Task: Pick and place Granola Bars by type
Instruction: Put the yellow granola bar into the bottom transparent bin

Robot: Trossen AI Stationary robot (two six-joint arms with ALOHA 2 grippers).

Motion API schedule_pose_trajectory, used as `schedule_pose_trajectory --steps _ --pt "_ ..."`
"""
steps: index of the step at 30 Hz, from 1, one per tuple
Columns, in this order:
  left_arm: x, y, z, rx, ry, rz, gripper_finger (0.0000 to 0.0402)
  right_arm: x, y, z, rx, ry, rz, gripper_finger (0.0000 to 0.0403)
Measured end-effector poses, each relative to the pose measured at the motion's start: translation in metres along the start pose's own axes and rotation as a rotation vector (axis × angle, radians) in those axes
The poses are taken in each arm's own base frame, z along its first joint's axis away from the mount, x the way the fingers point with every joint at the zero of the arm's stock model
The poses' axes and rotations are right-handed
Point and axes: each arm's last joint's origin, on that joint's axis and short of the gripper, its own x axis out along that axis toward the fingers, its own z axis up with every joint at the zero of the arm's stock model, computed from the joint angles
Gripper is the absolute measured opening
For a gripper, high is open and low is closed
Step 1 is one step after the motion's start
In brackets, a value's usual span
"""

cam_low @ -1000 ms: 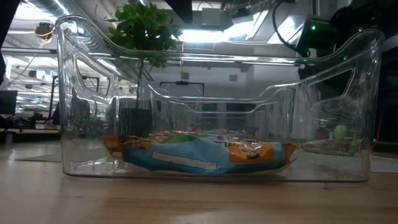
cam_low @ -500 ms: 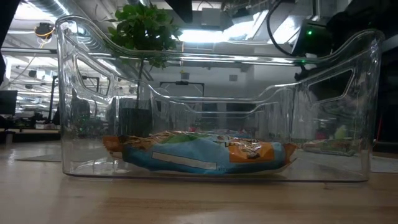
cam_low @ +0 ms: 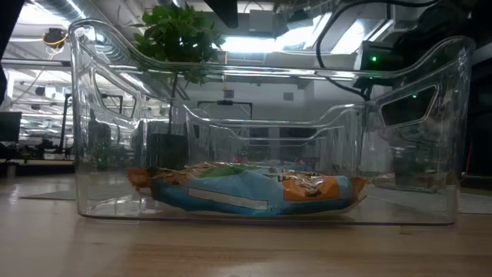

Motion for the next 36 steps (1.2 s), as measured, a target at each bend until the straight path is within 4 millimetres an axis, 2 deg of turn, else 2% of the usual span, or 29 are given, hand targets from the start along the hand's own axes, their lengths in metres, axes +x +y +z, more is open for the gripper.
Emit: schedule_pose_trajectory --steps 4,7,18,23,29,36 --pt "0.0 0.0 0.0 0.001 0.0 0.0 0.0051 0.003 0.002 0.0 -0.006 0.006 -0.003 0.0289" --pt "0.0 0.0 0.0 0.003 0.0 0.0 0.0048 0.004 0.002 0.001 -0.007 0.0 0.001 0.0268" --pt "0.0 0.0 0.0 0.003 0.0 0.0 0.0048 0.004 0.002 0.001 -0.026 -0.004 0.005 0.0118" --pt "0.0 0.0 0.0 0.002 0.001 0.002 0.0049 0.004 0.003 0.001 -0.037 0.011 0.02 0.0071" --pt "0.0 0.0 0.0 0.002 0.001 0.002 0.0044 -0.002 0.004 0.001 -0.073 0.07 0.032 0.0054" --pt "0.0 0.0 0.0 0.002 0.001 0.002 0.0047 -0.025 0.007 0.006 -0.139 0.081 0.011 0.0056"
